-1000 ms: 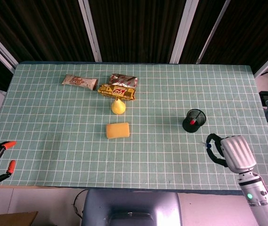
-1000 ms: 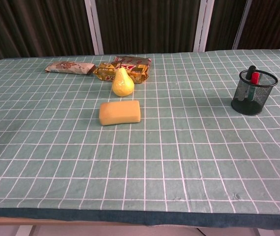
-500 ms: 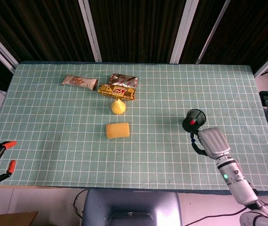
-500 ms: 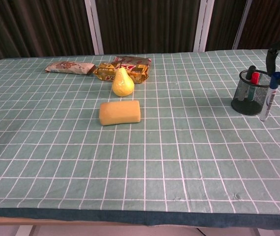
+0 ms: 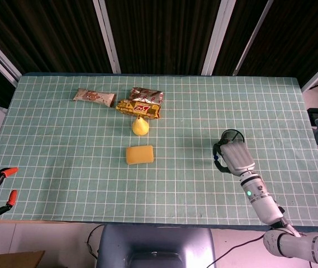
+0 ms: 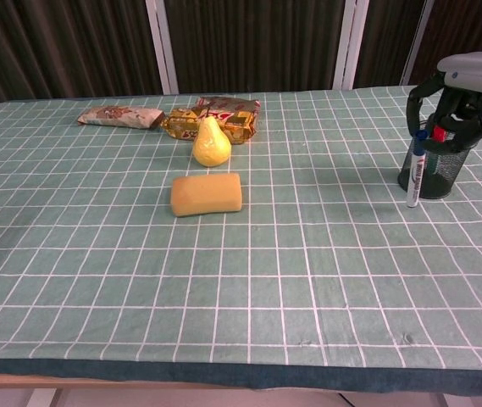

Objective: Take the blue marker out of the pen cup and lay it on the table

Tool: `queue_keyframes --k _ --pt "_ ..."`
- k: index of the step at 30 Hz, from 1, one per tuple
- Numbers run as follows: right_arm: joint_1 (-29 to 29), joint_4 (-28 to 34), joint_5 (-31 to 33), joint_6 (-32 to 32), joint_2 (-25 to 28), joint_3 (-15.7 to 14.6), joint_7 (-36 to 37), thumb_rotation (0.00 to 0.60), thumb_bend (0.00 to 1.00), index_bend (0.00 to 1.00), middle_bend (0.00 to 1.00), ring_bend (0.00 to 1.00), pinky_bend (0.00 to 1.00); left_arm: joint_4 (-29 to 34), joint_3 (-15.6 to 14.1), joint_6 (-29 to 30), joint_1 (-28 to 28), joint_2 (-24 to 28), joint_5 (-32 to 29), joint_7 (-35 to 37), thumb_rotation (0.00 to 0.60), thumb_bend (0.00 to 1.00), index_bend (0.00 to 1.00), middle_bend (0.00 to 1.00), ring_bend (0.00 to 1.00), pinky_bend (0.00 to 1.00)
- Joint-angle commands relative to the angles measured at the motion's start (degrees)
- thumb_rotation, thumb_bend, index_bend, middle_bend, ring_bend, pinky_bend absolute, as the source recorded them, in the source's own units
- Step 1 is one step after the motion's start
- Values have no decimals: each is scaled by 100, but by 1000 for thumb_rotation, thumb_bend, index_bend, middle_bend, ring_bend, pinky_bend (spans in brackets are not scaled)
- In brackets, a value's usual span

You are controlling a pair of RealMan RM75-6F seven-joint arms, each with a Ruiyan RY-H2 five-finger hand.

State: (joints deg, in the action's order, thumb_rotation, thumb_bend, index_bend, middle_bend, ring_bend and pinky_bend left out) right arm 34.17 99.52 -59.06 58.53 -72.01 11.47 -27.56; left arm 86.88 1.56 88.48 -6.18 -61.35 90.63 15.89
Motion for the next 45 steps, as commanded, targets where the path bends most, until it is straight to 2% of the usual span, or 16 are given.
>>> queue_keyframes --k 1,14,18,29,33,36,41,43,45 --pt "72 -128 71 -16 -116 34 35 600 746 834 1000 1000 1000 2 -1 -1 0 2 5 7 600 476 247 230 219 388" --pt "250 -558 290 -48 -437 57 246 600 728 717 1000 1000 1000 -9 -4 11 6 5 27 35 600 476 247 230 219 388" --pt "279 -688 307 -33 -531 71 339 600 678 660 1000 1000 1000 -9 -6 15 7 7 35 39 600 476 247 230 219 388" --pt "265 -909 255 -27 -629 38 642 600 438 315 1000 1000 1000 -12 -7 17 11 7 38 49 600 476 247 230 219 388" --pt "217 -945 194 3 -610 35 811 600 381 232 1000 1000 1000 -14 -7 15 11 9 41 49 600 476 247 230 219 388" --pt "103 -941 59 221 -577 58 987 600 364 213 1000 1000 1000 -12 -9 14 11 10 42 45 600 476 247 230 219 388" --pt "-434 -804 -557 1287 -455 100 1585 600 360 241 995 1000 982 -25 -10 12 11 -10 46 -2 600 476 247 230 219 388" --pt "-717 -684 -849 1768 -339 58 1835 600 359 263 956 974 938 -22 -9 2 5 -14 45 -26 600 476 247 230 219 388" --pt "-1050 -446 -1090 2181 -127 -61 2024 600 348 275 862 885 874 -18 -3 -7 -3 -26 42 -76 600 476 247 230 219 387"
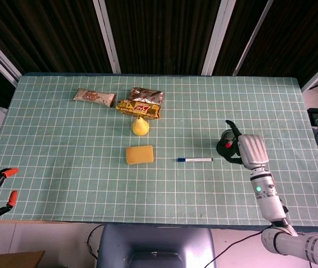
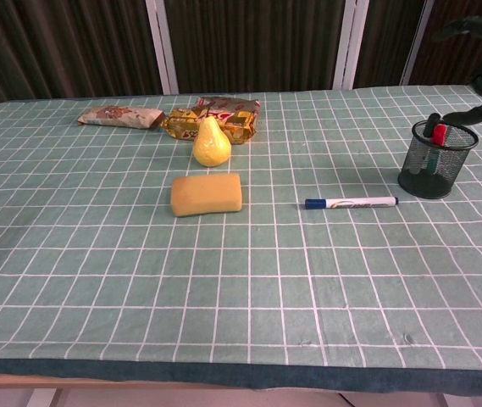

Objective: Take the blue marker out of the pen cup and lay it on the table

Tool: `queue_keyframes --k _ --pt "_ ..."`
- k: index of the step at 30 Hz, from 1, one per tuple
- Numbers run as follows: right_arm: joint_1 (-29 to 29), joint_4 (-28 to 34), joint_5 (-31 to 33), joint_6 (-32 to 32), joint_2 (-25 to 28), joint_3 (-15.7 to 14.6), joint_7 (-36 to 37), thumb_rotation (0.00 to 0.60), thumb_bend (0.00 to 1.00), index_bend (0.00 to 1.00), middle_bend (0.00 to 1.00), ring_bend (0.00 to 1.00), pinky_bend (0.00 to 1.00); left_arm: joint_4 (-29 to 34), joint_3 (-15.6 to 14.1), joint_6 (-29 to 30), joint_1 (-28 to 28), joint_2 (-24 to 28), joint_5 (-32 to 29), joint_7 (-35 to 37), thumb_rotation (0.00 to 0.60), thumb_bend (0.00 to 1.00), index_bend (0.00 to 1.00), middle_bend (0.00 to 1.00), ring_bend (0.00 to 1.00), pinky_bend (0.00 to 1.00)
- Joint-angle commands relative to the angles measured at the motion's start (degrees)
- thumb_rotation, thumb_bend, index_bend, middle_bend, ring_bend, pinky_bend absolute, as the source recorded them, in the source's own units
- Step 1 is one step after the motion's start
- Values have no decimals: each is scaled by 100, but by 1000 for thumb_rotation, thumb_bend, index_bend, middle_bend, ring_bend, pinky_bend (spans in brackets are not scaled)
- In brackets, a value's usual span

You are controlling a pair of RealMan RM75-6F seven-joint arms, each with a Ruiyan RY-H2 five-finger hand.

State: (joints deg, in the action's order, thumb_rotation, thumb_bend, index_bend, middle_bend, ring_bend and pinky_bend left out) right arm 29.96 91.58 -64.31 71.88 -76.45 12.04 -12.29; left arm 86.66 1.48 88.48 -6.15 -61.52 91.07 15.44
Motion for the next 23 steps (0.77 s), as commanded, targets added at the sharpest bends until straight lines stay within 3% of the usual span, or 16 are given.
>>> queue_keyframes --k 1,6,10,12,18,23 --pt "-831 513 -652 1020 497 -232 525 600 341 278 819 839 849 6 3 -12 -10 -16 2 -55 600 476 247 231 219 388" --pt "-1453 1052 -732 1294 1066 -689 456 600 252 276 523 485 624 36 -5 -28 -13 -25 4 -156 600 475 247 230 219 388" --pt "-1751 1008 -794 1274 1176 -934 631 600 215 233 337 279 335 80 -19 -18 0 -17 16 -221 600 475 247 230 219 388" --pt "-1824 954 -853 1274 1174 -980 739 600 215 203 267 203 243 90 -21 -11 1 -18 25 -245 600 475 247 230 219 388" --pt "-1950 763 -1063 1308 1092 -1035 959 600 215 80 117 72 162 116 -33 -37 -23 -35 66 -330 600 476 247 230 219 388" --pt "-1979 668 -1180 1245 1050 -967 1185 600 215 67 115 70 162 140 -35 -73 -47 -40 73 -382 600 475 247 230 219 388"
